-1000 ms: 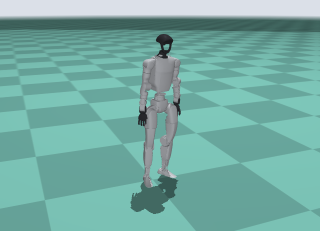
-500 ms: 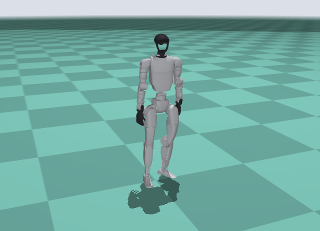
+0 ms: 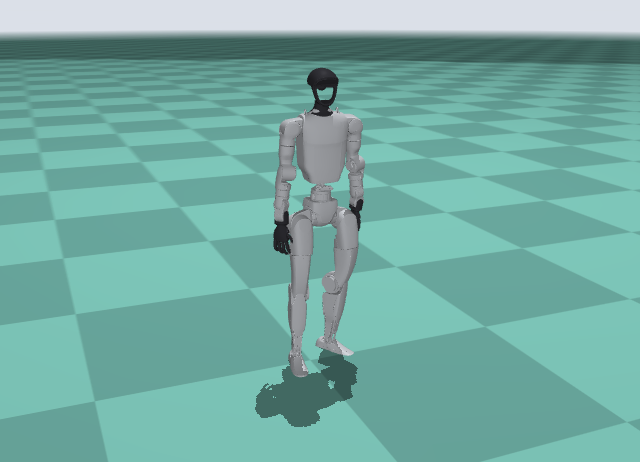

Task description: Upper body actions

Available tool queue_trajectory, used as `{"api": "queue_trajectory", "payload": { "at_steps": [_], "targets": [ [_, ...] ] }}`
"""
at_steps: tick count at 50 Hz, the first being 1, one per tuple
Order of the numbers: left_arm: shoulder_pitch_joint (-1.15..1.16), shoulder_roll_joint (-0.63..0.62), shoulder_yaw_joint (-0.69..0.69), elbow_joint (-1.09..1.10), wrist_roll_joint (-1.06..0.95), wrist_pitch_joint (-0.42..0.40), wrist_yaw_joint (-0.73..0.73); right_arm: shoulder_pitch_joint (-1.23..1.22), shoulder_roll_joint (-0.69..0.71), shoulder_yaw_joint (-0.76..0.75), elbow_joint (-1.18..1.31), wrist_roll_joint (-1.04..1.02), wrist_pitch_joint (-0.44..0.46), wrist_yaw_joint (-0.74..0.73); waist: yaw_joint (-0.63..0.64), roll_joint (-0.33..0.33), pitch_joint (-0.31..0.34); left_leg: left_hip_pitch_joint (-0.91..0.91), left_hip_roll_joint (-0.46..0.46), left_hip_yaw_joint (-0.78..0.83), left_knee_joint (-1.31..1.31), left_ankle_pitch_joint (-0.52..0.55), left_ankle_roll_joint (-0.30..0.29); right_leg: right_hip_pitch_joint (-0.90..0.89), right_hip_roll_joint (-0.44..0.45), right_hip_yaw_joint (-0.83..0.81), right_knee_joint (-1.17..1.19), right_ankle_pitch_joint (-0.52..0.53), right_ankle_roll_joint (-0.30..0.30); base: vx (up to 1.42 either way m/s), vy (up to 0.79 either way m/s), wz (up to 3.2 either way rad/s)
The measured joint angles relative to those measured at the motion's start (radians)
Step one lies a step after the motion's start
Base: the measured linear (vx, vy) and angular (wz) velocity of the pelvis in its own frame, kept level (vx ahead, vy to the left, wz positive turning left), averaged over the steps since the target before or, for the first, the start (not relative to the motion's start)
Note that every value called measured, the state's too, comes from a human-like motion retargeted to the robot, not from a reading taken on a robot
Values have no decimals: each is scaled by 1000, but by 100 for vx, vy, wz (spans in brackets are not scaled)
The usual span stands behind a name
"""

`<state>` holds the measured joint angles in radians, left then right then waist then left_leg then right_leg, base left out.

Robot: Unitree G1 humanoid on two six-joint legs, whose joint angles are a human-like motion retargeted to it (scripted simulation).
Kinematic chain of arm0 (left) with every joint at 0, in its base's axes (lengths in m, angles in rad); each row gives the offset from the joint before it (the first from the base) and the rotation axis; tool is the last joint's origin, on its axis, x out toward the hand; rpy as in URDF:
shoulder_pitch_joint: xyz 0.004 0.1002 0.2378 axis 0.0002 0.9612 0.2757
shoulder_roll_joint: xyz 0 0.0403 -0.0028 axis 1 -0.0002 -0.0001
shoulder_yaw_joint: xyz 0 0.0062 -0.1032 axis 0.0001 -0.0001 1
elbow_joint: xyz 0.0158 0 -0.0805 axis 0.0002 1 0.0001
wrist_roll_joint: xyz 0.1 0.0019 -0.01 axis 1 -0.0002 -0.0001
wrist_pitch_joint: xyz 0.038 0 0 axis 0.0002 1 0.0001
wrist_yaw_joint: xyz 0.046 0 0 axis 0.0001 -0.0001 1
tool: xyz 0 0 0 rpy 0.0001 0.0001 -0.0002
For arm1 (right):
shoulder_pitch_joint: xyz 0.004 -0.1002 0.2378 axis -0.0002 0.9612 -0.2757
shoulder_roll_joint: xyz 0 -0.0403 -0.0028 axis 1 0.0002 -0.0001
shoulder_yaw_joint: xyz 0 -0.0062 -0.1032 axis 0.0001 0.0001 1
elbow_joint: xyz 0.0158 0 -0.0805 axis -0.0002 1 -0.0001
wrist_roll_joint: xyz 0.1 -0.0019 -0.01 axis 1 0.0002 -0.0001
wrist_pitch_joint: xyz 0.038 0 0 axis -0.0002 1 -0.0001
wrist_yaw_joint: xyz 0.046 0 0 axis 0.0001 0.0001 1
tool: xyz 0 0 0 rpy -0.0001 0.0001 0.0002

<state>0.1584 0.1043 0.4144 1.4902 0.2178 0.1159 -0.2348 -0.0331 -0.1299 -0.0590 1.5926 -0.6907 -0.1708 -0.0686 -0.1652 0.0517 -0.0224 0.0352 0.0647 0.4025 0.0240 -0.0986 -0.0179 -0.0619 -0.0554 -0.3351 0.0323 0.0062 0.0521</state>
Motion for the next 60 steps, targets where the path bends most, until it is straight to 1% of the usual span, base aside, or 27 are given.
{"api": "queue_trajectory", "payload": {
  "at_steps": [23,28,31,38,48,60],
  "targets": [
    [-19,4,7,4,1,1,15,3,1,3,-9,-39,18,19,6,-6,-23,0,-19,-72,-17,17,7,45,-6,-73,-17,-24,2,1,0,5],
    [-26,9,5,28,4,1,15,0,10,6,-8,-17,18,14,6,-12,-23,6,-20,-73,-19,15,5,49,-6,-74,-17,-25,2,0,-2,-1],
    [-32,24,-6,52,20,7,8,-1,18,1,-8,1,17,43,3,-17,-25,10,-19,-67,-20,13,4,47,-4,-68,-17,-24,1,-1,-9,-9],
    [-34,45,-8,66,32,16,13,-9,31,12,-21,-6,15,95,-19,-23,-25,19,-7,-31,-24,5,-2,29,7,-33,-13,-18,-2,-8,-12,-27],
    [-29,40,4,52,2,12,15,-29,39,25,-13,-36,28,167,-76,-22,-30,35,17,72,-32,-11,-17,-23,34,68,-2,-2,-5,-12,-10,-52],
    [-55,23,-10,23,0,2,20,-32,41,32,-8,-43,37,121,-152,-6,-5,57,30,173,-36,-26,-28,-56,62,165,4,14,-6,-10,1,-42]
  ]
}}
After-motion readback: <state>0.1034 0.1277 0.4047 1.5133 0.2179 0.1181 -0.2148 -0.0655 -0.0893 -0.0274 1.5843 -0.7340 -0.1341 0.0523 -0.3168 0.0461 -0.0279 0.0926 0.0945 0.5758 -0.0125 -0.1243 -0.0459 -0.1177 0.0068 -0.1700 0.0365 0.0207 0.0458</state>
